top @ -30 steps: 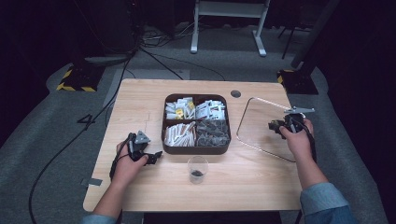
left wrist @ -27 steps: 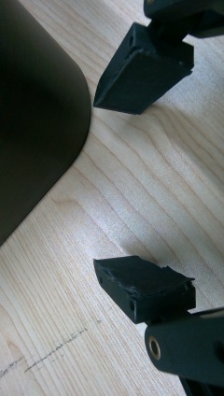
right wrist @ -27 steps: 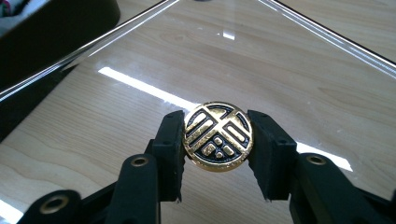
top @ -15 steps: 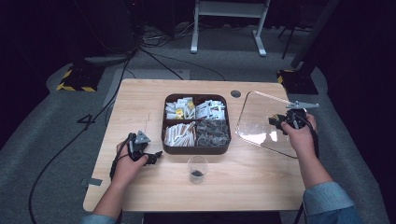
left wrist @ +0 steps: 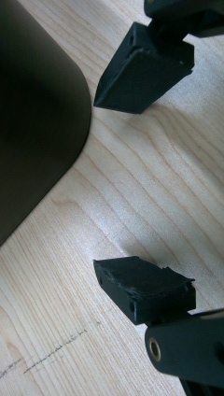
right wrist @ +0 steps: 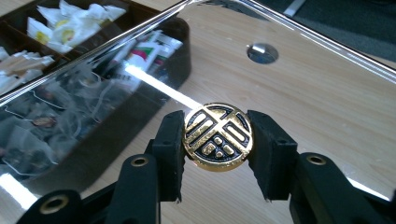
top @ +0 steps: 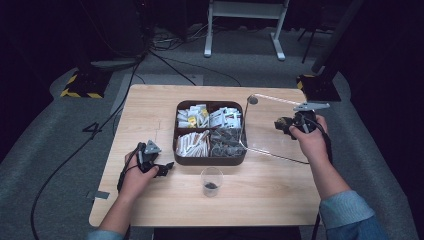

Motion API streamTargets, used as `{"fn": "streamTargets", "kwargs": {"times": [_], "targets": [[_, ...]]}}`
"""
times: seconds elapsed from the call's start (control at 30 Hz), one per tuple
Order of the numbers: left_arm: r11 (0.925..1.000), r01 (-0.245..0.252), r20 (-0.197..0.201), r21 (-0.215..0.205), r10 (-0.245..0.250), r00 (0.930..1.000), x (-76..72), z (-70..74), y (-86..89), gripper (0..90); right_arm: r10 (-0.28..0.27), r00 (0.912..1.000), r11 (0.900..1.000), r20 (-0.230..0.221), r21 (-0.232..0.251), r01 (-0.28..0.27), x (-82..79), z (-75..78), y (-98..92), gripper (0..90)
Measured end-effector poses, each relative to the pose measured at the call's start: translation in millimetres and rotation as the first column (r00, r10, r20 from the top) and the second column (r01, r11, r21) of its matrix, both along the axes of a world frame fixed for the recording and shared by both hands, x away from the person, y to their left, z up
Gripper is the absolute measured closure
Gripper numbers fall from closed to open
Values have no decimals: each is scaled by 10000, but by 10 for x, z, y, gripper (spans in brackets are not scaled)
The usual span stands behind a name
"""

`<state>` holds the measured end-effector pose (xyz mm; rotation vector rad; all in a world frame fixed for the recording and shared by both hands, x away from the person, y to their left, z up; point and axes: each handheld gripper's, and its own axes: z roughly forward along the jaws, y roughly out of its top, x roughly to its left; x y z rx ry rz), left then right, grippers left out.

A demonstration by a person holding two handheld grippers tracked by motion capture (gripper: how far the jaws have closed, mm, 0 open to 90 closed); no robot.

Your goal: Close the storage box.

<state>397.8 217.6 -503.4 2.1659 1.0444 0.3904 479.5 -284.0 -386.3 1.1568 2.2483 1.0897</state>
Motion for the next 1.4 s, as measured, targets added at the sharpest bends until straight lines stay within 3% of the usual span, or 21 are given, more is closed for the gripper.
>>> {"fn": "streamTargets", "kwargs": {"times": [0.27, 0.63, 1.1, 1.4], "targets": [[10000, 32, 3, 1, -32, 10000, 12, -1, -6, 188, 544, 9985, 9977, -63, -392, -546, 54, 128, 361, 589], [10000, 32, 0, -3, -32, 10000, 12, -1, -5, 188, 1153, 9933, 9927, 46, -361, -1151, 146, 232, 798, 589], [10000, 23, -14, -6, -23, 10000, 11, -2, -6, 187, 1896, 9819, 9819, 25, -38, -1896, 243, 161, 1346, 589], [10000, 28, 11, -7, -28, 10000, 13, -3, -6, 187, 2130, 9770, 9771, -95, 70, -2129, 303, 69, 1585, 589]]}}
